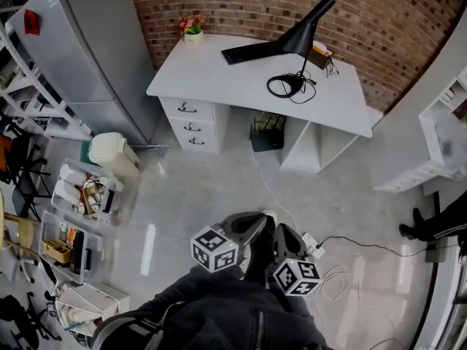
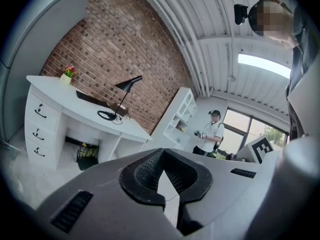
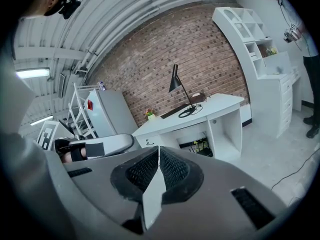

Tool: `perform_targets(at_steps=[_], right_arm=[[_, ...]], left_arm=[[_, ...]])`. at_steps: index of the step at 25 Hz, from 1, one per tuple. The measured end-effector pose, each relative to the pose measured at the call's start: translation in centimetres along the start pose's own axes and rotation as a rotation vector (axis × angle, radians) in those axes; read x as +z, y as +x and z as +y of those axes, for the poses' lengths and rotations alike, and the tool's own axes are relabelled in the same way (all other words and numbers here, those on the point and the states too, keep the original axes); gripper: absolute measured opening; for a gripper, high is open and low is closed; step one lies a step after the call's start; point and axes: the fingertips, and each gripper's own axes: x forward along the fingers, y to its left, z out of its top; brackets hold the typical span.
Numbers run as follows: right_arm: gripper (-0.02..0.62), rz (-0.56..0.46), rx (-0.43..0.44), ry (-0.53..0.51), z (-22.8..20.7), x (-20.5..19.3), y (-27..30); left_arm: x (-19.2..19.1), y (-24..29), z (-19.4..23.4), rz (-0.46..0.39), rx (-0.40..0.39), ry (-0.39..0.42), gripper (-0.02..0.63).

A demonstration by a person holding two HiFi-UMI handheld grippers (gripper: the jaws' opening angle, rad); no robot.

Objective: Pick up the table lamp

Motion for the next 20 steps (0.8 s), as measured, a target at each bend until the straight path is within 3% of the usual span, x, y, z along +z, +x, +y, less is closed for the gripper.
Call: perform_targets(at_steps=[10,20], right_arm=[[0.014,0.021,-0.003,-0.004,-2.5,1.5,3.3],[0.014,0.035,0.044,-0.017,-6.2,6.0,10.2]], left_arm=[[1.0,3.2,3.0,0.006,0.027,-0.015,0.006],[4.2,9.1,7.1,0.002,0.056,-0.011,0.006]])
